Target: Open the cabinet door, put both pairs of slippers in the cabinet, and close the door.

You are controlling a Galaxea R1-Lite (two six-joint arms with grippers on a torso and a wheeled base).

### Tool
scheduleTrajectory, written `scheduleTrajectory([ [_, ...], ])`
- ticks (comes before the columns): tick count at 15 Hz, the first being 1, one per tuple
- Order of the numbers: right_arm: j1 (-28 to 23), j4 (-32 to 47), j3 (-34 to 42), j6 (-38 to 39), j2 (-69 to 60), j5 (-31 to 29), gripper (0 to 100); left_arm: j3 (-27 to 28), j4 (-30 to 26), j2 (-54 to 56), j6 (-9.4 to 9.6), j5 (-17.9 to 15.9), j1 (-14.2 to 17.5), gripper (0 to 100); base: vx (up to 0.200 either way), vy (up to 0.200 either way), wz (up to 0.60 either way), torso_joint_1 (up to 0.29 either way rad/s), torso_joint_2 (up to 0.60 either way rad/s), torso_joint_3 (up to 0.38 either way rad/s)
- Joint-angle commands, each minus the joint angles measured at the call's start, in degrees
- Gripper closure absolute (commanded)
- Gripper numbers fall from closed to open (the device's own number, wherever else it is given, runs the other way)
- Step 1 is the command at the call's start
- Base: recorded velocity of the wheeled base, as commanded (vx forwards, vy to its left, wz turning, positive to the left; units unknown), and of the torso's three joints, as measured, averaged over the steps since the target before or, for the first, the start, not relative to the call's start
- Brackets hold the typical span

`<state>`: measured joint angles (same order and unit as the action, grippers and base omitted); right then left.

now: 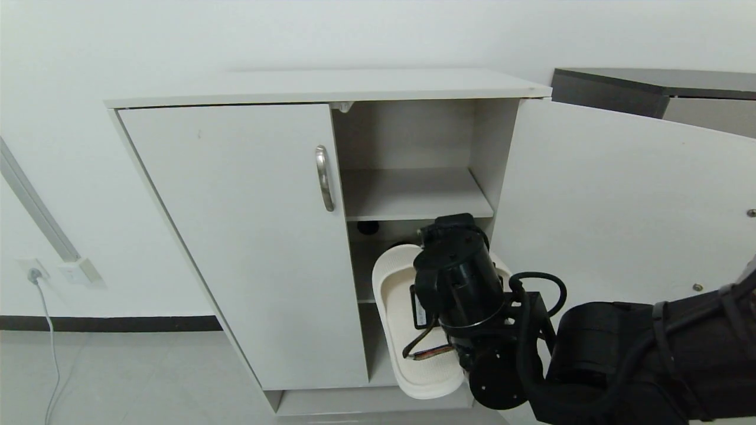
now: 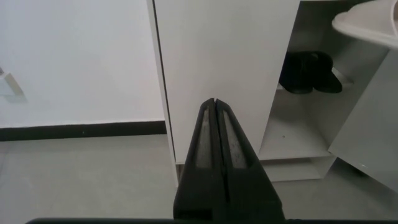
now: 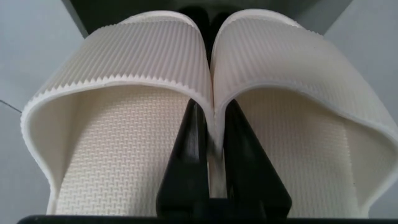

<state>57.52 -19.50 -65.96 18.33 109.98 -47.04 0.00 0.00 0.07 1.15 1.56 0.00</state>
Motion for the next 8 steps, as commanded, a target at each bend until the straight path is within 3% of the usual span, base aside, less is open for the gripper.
scheduleTrajectory([
  [1,0.6,1.2,-4.5,-0.6,-0.9,-1.5,100,0.0,0.0,-0.1,0.0,0.0,0.0,100,0.0,0.0,0.0,0.0,0.0,0.0],
  [8,-0.5,1.1,-9.9,-3.4,2.5,-1.8,100,0.0,0.0,-0.1,0.0,0.1,0.0,100,0.0,0.0,0.0,0.0,0.0,0.0],
])
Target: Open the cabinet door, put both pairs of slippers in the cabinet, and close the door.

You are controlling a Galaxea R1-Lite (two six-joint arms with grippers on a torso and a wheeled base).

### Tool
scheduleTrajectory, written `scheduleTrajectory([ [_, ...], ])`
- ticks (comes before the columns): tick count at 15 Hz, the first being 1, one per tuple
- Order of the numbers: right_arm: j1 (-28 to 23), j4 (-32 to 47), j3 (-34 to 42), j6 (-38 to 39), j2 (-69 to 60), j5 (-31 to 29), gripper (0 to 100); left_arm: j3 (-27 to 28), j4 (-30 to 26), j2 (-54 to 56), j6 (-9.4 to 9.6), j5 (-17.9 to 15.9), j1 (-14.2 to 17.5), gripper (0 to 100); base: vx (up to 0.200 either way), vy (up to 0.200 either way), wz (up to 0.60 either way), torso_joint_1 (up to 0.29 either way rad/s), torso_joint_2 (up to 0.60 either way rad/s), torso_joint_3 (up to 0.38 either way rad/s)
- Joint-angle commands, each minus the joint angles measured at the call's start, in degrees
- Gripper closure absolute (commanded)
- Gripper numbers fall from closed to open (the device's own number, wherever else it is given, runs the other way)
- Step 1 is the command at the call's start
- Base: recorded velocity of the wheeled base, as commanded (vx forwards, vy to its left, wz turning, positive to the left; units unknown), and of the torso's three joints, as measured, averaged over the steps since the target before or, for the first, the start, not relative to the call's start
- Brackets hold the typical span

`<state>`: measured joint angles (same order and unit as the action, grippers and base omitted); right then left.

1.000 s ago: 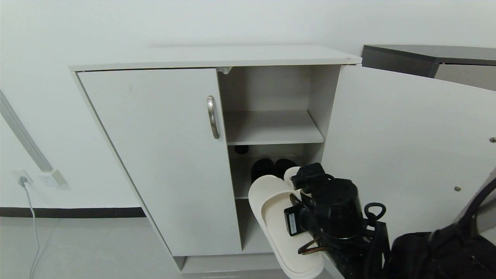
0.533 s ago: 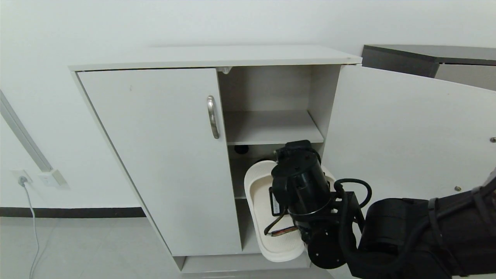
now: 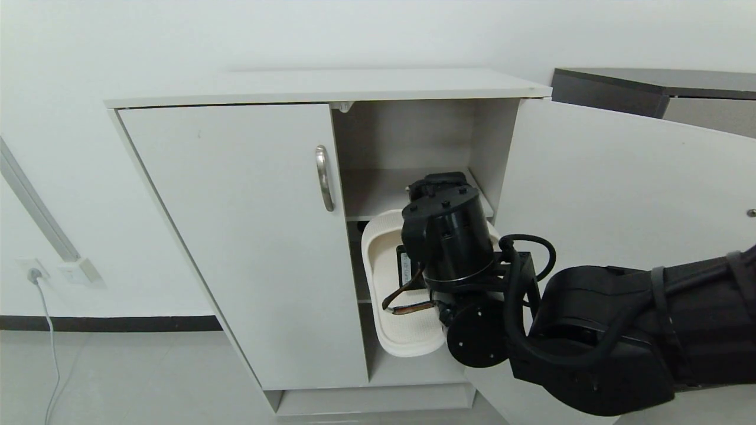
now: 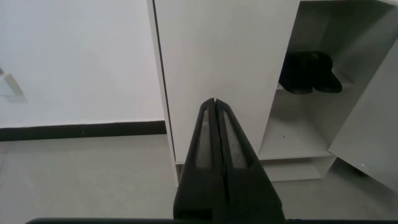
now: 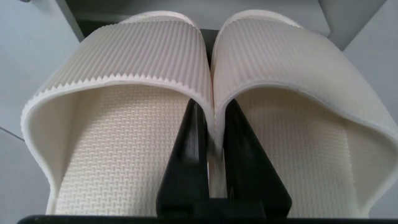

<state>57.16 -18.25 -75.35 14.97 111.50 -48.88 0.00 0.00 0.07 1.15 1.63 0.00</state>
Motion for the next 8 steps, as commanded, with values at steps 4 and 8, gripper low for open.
scheduleTrajectory([
  [4,-0.1,-0.2,-2.2,-0.8,1.4,0.0,100,0.0,0.0,-0.1,-0.09,0.0,0.0,100,0.0,0.0,0.0,0.0,0.0,0.0],
  [8,-0.1,-0.4,-2.4,-0.9,2.0,0.0,100,0.0,0.0,-0.1,0.08,-0.5,0.0,100,0.2,0.0,0.0,-0.005,0.0,0.004],
])
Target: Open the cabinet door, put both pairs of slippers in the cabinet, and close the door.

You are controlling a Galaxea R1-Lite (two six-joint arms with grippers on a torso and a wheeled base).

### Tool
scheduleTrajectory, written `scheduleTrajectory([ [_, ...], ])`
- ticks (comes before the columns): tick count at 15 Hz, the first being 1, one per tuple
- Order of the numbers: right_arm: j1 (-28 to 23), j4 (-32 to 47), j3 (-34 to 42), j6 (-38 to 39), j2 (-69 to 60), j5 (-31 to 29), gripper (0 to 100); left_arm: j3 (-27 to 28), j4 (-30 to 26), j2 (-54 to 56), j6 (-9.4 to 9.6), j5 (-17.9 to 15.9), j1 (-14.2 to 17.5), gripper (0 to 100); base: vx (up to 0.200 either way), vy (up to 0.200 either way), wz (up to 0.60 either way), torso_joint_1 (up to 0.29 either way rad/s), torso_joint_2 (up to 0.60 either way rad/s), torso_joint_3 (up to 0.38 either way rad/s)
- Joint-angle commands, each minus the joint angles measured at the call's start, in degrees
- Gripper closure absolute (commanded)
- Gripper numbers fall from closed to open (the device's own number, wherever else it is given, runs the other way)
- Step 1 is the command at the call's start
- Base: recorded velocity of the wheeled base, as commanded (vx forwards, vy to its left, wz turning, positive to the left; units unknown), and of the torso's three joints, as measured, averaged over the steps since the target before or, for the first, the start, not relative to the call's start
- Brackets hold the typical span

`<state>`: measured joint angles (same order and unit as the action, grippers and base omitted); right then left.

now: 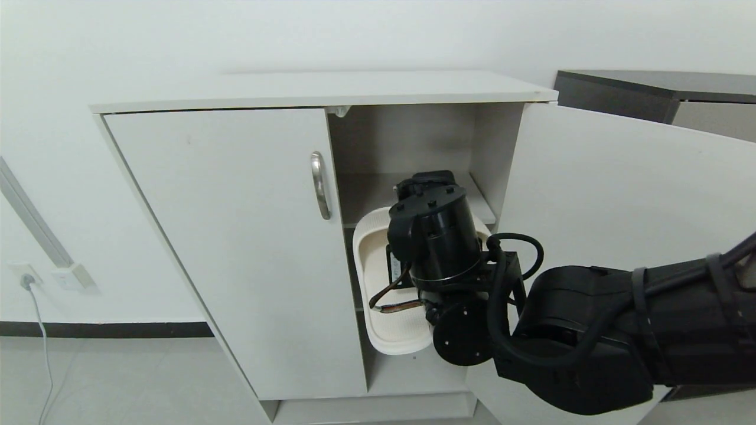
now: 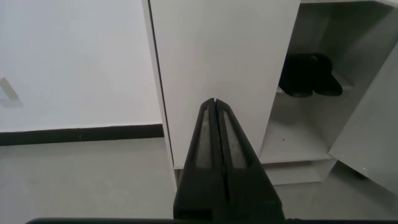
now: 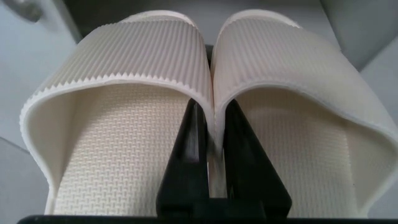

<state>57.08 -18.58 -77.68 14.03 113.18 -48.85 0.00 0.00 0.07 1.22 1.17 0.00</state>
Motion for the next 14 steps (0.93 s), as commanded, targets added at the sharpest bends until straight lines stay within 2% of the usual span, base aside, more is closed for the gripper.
scheduleTrajectory([
  [1,0.0,0.0,-0.4,0.0,0.3,0.0,100,0.0,0.0,-0.1,0.01,0.0,0.0,100,0.2,0.0,0.0,0.007,0.0,0.012],
  [6,-0.2,0.0,-0.4,0.1,0.6,0.0,100,0.0,0.0,-0.1,0.01,0.1,0.0,100,0.2,0.0,0.0,0.005,0.0,0.005],
  [14,-3.6,-1.2,-1.1,0.4,2.8,0.4,100,0.0,0.0,-0.1,-0.52,0.2,0.0,100,0.0,0.0,0.0,0.0,0.0,0.0],
])
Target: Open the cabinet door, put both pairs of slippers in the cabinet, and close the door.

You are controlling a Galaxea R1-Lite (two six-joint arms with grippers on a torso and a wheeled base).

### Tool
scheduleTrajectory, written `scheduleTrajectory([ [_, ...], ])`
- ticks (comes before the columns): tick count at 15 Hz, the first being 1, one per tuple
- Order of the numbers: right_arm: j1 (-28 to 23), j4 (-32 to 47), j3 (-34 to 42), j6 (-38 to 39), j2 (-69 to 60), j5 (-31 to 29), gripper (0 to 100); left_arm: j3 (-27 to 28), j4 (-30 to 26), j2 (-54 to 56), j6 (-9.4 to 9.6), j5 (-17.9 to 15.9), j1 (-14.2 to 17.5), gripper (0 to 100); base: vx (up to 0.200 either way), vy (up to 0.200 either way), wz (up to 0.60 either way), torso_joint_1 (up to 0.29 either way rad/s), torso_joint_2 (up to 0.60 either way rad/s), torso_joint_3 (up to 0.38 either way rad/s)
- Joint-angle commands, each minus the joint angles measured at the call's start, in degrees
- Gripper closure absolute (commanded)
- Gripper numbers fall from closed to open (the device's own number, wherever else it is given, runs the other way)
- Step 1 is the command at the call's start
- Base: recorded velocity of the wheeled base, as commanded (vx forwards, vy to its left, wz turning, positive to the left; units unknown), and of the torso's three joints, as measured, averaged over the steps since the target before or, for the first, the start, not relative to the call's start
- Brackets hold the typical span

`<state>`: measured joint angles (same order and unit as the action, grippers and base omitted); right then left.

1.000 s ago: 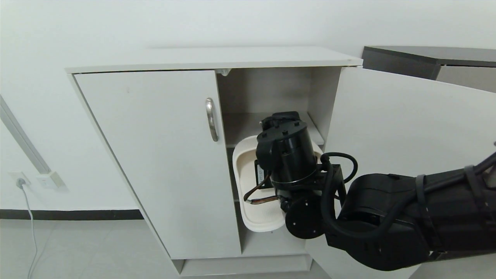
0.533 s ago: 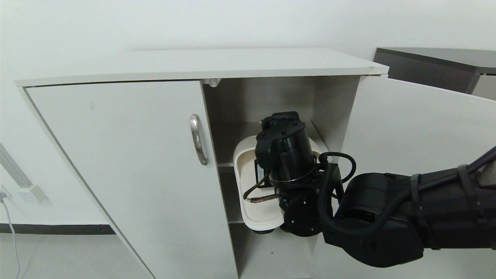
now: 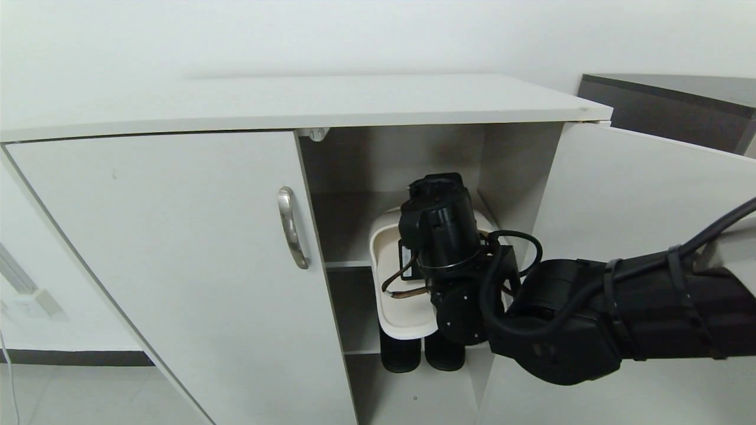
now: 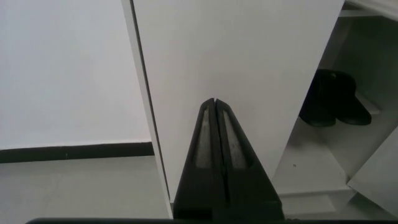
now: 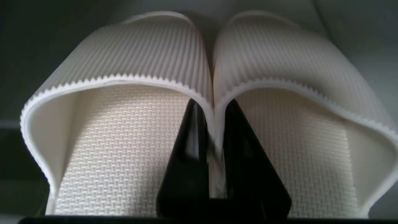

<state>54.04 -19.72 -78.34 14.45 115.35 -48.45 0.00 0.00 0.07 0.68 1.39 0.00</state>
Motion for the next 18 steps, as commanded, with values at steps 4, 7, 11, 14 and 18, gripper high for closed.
scheduleTrajectory([
  [4,-3.5,0.9,-6.3,-0.4,5.0,0.5,100,0.0,0.0,-0.1,0.02,0.0,0.0,100,0.0,0.0,0.0,0.0,0.0,0.0],
  [7,-5.3,4.7,-11.8,-0.3,7.3,2.2,100,0.0,0.0,-0.1,0.02,0.1,0.0,100,0.0,0.0,0.0,0.0,0.0,0.0],
  [11,-6.5,8.2,-19.1,-0.4,10.3,2.3,100,0.0,0.0,-0.1,0.11,0.2,0.0,100,0.0,0.0,0.0,0.0,0.0,0.0],
  [14,-7.1,10.1,-24.5,-0.4,12.4,3.6,100,0.0,0.0,-0.1,0.11,0.3,0.0,100,0.0,0.0,0.0,0.0,0.0,0.0],
  [18,-7.4,11.7,-26.9,-1.3,12.8,5.1,100,0.0,0.0,-0.1,0.11,0.3,0.0,100,0.0,0.0,0.0,0.0,0.0,0.0],
])
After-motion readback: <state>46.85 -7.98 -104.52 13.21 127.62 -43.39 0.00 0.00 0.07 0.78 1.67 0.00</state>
